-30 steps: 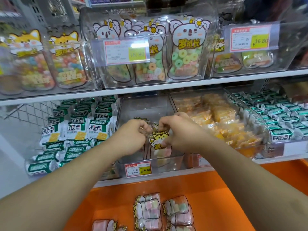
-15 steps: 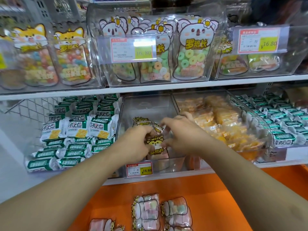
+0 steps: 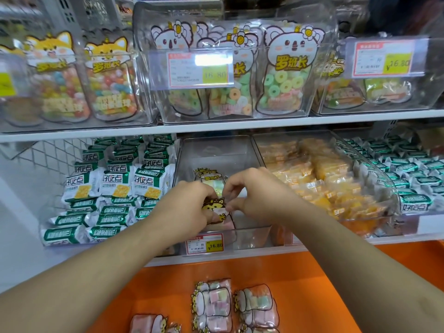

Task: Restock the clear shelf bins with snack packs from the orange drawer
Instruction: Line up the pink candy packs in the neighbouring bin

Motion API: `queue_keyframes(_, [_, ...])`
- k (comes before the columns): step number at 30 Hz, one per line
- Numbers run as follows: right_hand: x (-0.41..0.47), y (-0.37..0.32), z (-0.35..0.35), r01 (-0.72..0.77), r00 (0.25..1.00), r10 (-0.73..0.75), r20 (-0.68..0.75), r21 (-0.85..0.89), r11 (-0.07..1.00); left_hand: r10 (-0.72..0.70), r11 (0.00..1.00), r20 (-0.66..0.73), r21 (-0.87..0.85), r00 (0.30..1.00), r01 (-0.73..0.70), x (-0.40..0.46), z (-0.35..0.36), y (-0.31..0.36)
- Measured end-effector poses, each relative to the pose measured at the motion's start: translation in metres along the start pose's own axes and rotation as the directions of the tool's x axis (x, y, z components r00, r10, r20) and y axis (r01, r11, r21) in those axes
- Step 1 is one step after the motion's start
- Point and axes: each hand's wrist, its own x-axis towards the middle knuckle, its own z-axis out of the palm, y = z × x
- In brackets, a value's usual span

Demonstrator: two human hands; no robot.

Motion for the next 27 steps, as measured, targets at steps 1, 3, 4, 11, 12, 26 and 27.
queue_keyframes(1, [0.001,-0.001,0.000,0.006,1.000,-0.006,-0.008,0.022,1.000,0.002,1.000,-0.015,-0.020,1.000,-0.002,-0.001,0.000,-0.002])
queue_keyframes(3, [0.001,0.000,-0.002,0.005,1.000,-0.004,-0.022,0.052,0.999,-0.008,0.997,-0.050,-0.072,0.999,0.004,-0.005,0.000,-0.004])
queue_keyframes(4, [0.001,0.000,-0.003,-0.004,1.000,0.006,-0.028,0.052,0.999,-0.016,0.995,-0.068,-0.099,0.998,0.009,-0.006,0.000,-0.005])
queue_keyframes(11, [-0.004,0.002,0.000,-0.032,0.982,0.043,-0.186,0.060,0.998,-0.070,0.936,-0.180,-0.351,0.981,0.002,-0.013,0.005,-0.007])
queue_keyframes(12, [-0.005,0.002,-0.002,-0.036,0.977,0.051,-0.206,0.078,0.996,-0.081,0.920,-0.189,-0.393,0.979,0.001,-0.014,0.004,-0.007])
queue_keyframes(26, [-0.024,-0.030,-0.047,0.127,0.987,-0.019,-0.162,0.690,0.712,0.029,0.683,0.159,-0.724,0.987,0.097,-0.047,-0.066,0.005])
queue_keyframes(27, [-0.025,-0.034,-0.048,0.126,0.988,-0.022,-0.155,0.705,0.698,0.036,0.652,0.193,-0.748,0.981,0.123,-0.053,-0.069,0.004])
